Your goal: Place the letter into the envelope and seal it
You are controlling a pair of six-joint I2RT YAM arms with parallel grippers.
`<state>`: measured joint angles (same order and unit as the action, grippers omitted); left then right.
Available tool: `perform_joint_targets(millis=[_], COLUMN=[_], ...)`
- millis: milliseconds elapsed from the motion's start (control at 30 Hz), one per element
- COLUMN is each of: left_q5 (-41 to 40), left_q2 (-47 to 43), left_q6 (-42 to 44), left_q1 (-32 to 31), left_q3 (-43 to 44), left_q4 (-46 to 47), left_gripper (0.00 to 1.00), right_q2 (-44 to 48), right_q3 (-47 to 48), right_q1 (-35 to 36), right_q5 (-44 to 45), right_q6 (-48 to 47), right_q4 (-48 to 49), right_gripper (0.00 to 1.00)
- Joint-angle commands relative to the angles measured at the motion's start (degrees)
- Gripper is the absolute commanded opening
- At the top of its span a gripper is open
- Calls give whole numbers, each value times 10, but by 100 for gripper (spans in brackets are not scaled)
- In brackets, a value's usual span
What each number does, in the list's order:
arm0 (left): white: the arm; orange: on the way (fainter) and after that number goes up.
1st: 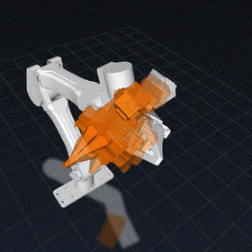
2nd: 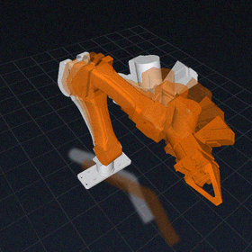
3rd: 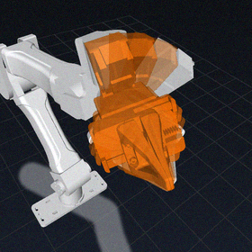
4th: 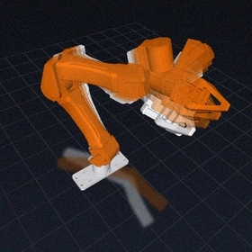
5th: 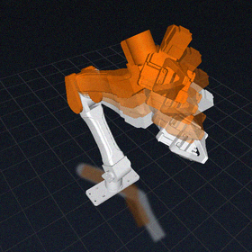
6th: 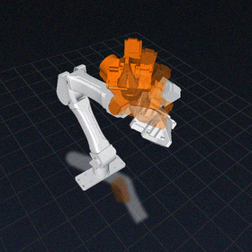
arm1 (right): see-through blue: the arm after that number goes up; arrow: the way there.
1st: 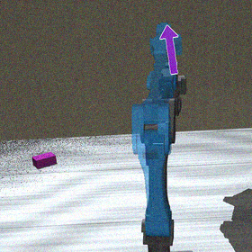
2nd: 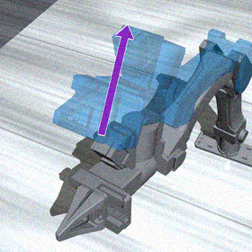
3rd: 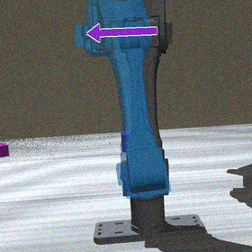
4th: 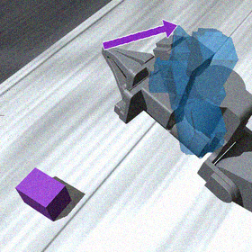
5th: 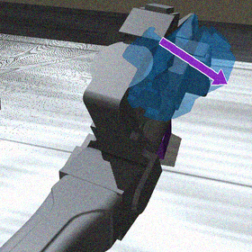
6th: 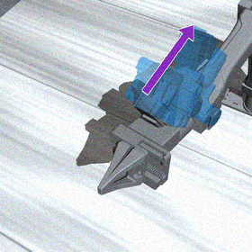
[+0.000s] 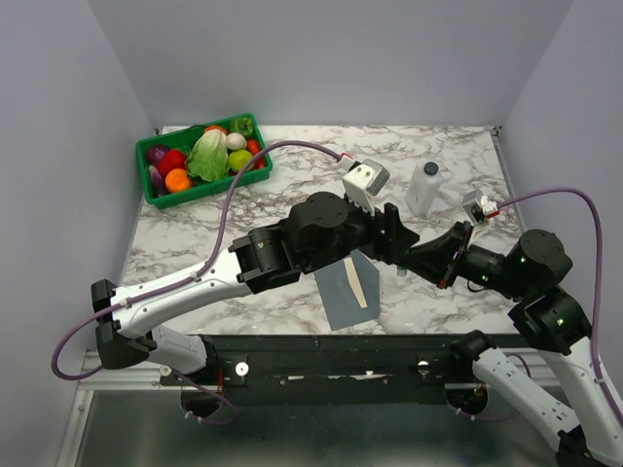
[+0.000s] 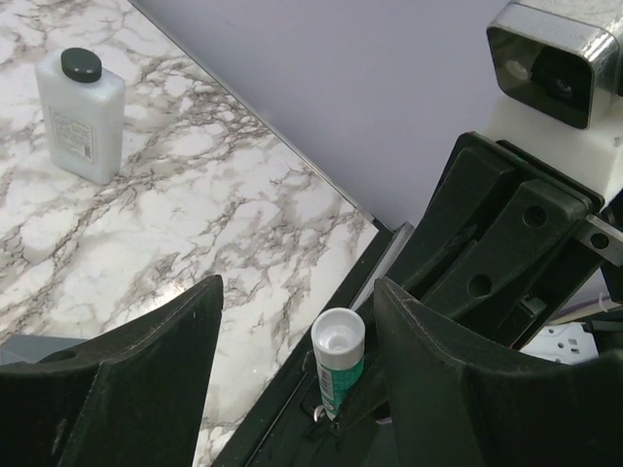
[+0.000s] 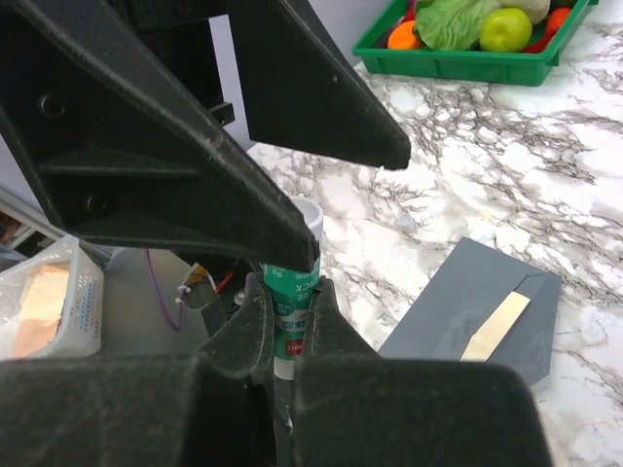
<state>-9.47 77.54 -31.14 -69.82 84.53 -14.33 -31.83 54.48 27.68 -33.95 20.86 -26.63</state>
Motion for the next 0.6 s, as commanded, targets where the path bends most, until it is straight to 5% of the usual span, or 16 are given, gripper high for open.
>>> perform_joint_targets(millis=[0,133,433,567], left_q5=[31,43,40,95], left_q2=[3,5,-5,-20], left_q6=[-16,-19,-17,6], left_q1=[-2,-2,-2,-2], left_q3=[-11,-15,-26,-52], left_q4=[25,31,40,95], left_gripper=[72,71,1,0], right_q2=[5,5,5,5], right_q3=[12,12,13,18], right_q1=[-2,-2,-2,-2], right_q5=[10,11,11,3], right_q6=[-6,-6,-6,-13], right_q4=[4,5,5,4], right_gripper=[1,1,1,1])
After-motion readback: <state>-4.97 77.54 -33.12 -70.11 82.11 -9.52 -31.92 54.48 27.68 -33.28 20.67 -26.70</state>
